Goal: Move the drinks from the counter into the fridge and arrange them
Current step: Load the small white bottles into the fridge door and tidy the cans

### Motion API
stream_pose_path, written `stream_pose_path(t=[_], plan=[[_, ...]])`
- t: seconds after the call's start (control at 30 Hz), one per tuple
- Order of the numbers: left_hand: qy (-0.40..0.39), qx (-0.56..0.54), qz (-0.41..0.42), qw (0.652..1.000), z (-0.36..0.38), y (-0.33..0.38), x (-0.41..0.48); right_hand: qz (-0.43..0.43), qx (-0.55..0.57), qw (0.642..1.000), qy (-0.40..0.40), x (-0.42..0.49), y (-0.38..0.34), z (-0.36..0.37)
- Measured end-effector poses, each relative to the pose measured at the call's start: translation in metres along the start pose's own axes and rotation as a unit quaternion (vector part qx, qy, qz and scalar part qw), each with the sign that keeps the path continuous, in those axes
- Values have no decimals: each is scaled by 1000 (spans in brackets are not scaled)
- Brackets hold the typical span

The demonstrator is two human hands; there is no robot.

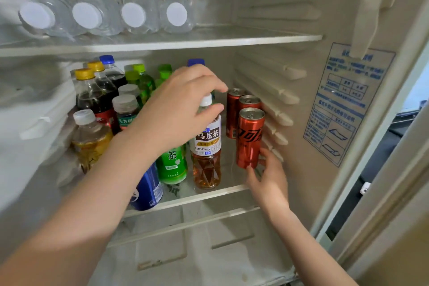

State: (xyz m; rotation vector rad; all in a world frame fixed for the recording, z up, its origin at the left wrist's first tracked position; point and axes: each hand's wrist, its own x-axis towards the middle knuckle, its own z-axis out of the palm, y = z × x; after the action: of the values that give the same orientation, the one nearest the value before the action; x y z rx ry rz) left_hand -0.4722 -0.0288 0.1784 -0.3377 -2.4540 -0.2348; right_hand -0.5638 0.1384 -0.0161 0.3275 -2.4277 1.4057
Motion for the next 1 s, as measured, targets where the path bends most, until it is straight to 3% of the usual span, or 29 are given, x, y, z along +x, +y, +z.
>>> stream_pose_path(t=[0.13, 0.27, 0.43, 0.6, 0.87, 1.0], plan=[[-171, 11, -11, 985, 22, 1, 79, 12, -44, 995, -87, 7, 0, -13], [-266, 12, -44, 963, 51, -3, 139, 9, -68, 987, -144, 17, 0, -25], [-412, 119, -36, 903, 85, -21, 177, 5, -28, 983, -182, 20, 4, -33], [-470, 144, -51, 869, 113, -28, 195, -1, -30, 982, -186, 26, 8, -36], [-491, 122, -75, 859, 134, -23, 202, 5, -26, 984, -177, 27, 8, -33], [-492, 100, -131, 855, 141, -30, 206, 11, -34, 984, -173, 23, 7, -32]])
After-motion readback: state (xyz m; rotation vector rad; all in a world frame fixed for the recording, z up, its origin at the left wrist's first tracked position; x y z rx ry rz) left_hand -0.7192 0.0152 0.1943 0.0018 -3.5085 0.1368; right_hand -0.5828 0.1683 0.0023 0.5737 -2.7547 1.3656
